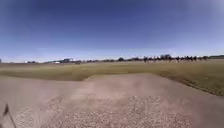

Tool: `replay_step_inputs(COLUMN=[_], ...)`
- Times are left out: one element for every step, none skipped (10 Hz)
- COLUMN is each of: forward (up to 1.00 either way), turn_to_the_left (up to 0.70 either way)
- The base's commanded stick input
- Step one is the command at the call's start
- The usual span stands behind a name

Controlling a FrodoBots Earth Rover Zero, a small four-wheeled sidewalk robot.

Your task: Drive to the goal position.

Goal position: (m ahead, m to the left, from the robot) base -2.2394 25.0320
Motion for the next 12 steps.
replay_step_inputs(forward=[1.0, 1.0, 1.0, 1.0, 1.0, 1.0, 1.0, 1.0, 0.75, 0.25, 0.0, 0.0], turn_to_the_left=[0.0, 0.0, 0.0, 0.0, 0.0, 0.0, 0.02, 0.04, 0.29, 0.76, 1.0, 1.0])
